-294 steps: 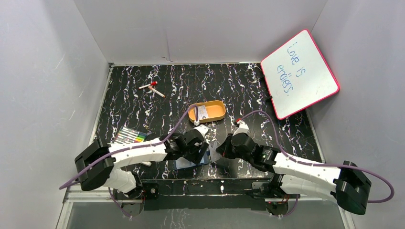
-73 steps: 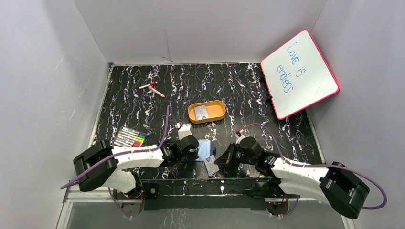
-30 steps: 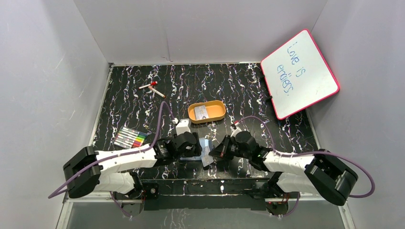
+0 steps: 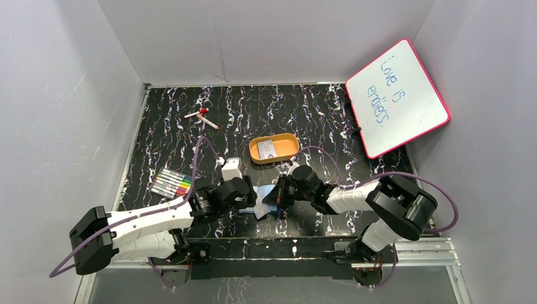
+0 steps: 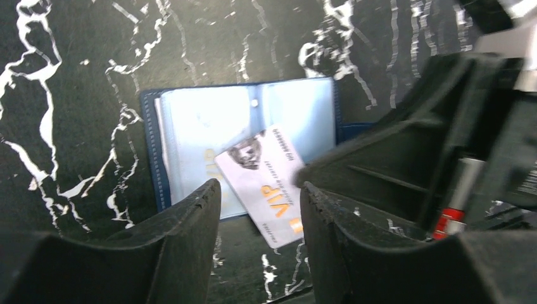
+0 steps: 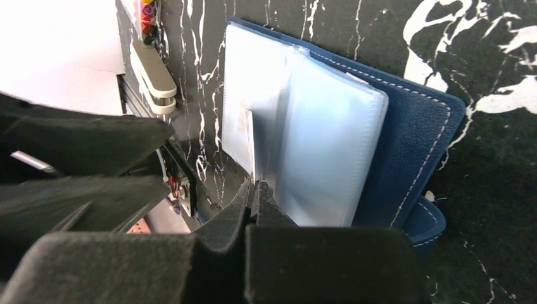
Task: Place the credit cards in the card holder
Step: Turn over the card slot in the card holder, then insert the credit card into the card holder.
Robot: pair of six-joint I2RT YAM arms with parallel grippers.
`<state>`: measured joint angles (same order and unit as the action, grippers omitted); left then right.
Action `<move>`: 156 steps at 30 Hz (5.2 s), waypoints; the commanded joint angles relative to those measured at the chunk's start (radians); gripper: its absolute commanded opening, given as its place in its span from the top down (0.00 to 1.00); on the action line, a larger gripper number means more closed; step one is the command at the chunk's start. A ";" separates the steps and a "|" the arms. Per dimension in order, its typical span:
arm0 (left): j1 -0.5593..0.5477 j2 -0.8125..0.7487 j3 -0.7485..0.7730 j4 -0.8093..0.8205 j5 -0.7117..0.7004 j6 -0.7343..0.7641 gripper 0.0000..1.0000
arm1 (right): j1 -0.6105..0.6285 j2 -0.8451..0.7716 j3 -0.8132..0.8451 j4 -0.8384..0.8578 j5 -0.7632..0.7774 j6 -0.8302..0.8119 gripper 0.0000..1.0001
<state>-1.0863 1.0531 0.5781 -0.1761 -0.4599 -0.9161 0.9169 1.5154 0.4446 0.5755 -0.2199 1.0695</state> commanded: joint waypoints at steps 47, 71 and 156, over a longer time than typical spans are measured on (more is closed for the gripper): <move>0.196 -0.080 -0.270 0.054 0.179 -0.267 0.78 | 0.172 -0.044 -0.252 0.500 0.602 0.130 1.00; 0.195 -0.079 -0.277 0.076 0.204 -0.262 0.80 | 0.172 0.086 -0.215 0.606 0.528 0.119 1.00; 0.195 -0.091 -0.279 0.068 0.198 -0.246 0.71 | 0.178 0.247 -0.189 0.757 0.470 0.237 1.00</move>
<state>-0.8925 0.9546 0.3088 -0.1120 -0.2726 -1.1641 1.0882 1.7382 0.2352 1.2491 0.2798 1.3033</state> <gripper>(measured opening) 0.289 0.011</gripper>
